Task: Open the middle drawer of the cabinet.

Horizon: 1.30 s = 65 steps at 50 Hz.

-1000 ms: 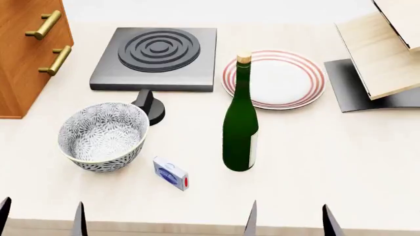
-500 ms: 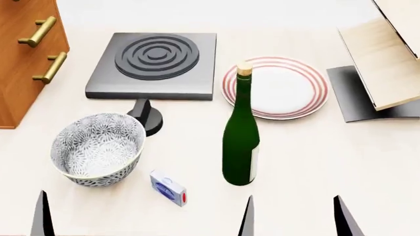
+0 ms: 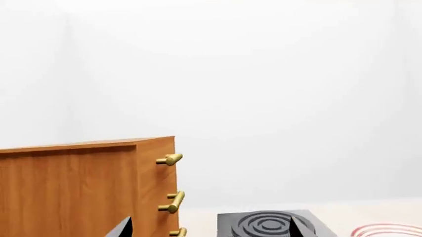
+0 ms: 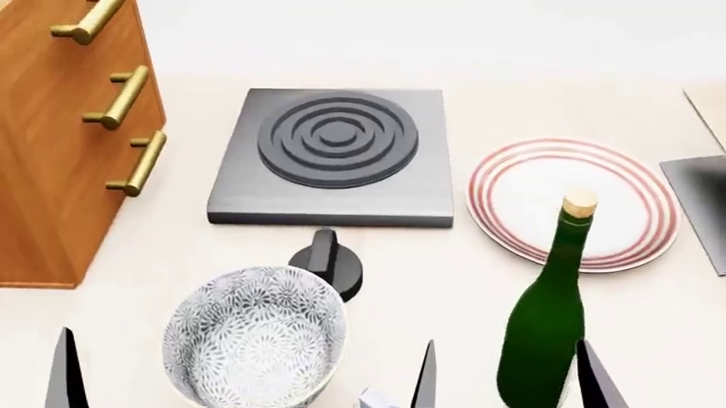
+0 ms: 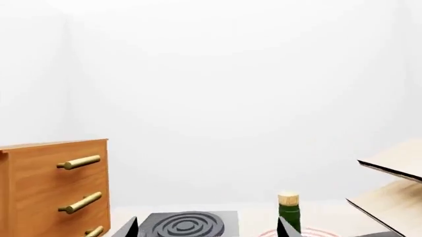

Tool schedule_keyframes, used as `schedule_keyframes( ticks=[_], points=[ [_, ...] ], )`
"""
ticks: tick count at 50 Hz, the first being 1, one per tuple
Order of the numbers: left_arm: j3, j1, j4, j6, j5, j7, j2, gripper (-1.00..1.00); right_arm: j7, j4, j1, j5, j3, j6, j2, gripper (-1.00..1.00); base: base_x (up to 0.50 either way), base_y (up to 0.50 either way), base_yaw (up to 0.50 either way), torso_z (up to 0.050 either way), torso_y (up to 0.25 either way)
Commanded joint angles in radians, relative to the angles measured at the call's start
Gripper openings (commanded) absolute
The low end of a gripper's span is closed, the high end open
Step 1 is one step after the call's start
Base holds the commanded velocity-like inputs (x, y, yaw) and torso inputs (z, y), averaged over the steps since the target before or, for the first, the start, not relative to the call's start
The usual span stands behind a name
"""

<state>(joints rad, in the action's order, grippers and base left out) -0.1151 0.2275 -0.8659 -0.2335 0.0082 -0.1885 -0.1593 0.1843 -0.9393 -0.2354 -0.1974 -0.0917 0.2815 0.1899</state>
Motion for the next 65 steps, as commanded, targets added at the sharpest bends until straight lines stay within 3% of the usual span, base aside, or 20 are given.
schedule_keyframes(
  ticks=[1,20,43,54,65],
  points=[
    [-0.008,0.0,-0.003,-0.002,-0.006,-0.013,-0.009,1.0,0.014,-0.006,-0.001,0.0,-0.007,0.005,0.012,1.0,0.24,0.5,0.0,0.0,0.0],
    [-0.022,-0.002,0.006,0.001,-0.01,-0.028,-0.026,1.0,0.016,-0.002,-0.006,-0.029,-0.01,-0.024,0.029,1.0,0.25,0.49,0.0,0.0,0.0],
    [-0.033,-0.005,0.007,-0.002,-0.013,-0.047,-0.042,1.0,0.026,0.009,-0.013,-0.047,-0.015,-0.063,0.04,1.0,0.5,0.0,0.0,0.0,0.001],
    [-0.037,-0.006,0.006,-0.004,-0.016,-0.055,-0.049,1.0,0.027,0.013,-0.023,-0.061,-0.014,-0.092,0.047,1.0,0.0,0.0,0.0,0.0,0.0],
    [-0.043,-0.005,0.004,-0.005,-0.017,-0.063,-0.056,1.0,0.032,0.012,-0.025,-0.058,-0.024,-0.096,0.058,1.0,0.0,-0.49,0.0,0.0,0.0]
  ],
)
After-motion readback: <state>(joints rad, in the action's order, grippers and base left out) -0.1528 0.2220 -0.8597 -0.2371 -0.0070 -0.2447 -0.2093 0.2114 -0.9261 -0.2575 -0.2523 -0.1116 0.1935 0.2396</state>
